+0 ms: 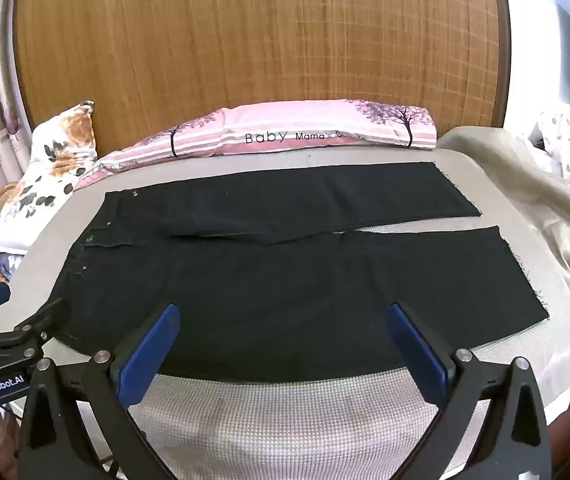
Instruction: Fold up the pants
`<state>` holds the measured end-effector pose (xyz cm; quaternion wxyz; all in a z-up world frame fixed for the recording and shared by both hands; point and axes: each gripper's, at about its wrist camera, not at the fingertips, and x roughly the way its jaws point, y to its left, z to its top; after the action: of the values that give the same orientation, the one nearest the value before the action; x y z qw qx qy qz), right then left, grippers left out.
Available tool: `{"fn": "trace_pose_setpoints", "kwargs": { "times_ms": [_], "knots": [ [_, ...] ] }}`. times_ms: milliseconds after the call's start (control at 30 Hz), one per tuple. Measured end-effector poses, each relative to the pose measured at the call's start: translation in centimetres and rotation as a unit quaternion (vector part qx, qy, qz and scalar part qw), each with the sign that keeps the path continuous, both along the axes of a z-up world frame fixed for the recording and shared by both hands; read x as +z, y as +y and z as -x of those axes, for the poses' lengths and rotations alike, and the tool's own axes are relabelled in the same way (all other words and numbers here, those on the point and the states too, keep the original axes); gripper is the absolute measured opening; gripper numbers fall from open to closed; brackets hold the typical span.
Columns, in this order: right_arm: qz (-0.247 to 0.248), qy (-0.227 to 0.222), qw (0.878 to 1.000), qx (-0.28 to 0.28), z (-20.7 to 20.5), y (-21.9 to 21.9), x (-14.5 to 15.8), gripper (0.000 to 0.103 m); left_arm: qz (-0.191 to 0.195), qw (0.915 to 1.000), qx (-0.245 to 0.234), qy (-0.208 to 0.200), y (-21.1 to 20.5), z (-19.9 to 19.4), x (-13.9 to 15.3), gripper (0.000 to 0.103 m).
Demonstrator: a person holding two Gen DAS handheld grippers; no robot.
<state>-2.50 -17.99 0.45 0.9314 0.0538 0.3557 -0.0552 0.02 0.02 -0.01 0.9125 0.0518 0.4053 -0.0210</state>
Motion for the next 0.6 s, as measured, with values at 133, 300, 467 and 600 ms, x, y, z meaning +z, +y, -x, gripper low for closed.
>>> {"fn": "trace_pose_setpoints", "kwargs": {
  "times_ms": [133, 300, 467, 600],
  "knots": [
    [-0.003, 0.000, 1.000, 0.002, 0.0, 0.2, -0.2, 0.102, 0.005, 1.0000, -0.003, 0.004, 0.1, -0.1, -0.1, 0.103],
    [-0.009, 0.004, 1.000, 0.004, 0.2, -0.5, -0.7, 0.102, -0.001, 1.0000, -0.004, 0.008, 0.1, 0.2, -1.0, 0.103],
    [-0.004, 0.019, 1.000, -0.004, 0.0, -0.4, -0.8, 0.102, -0.002, 0.9999, -0.003, 0.015, 0.1, 0.0, -1.2, 0.103],
    [0.001, 0.023, 1.000, -0.011, -0.1, -0.4, -0.9, 0.102, -0.002, 0.9999, -0.001, 0.015, -0.1, 0.2, -1.2, 0.103]
  ]
}}
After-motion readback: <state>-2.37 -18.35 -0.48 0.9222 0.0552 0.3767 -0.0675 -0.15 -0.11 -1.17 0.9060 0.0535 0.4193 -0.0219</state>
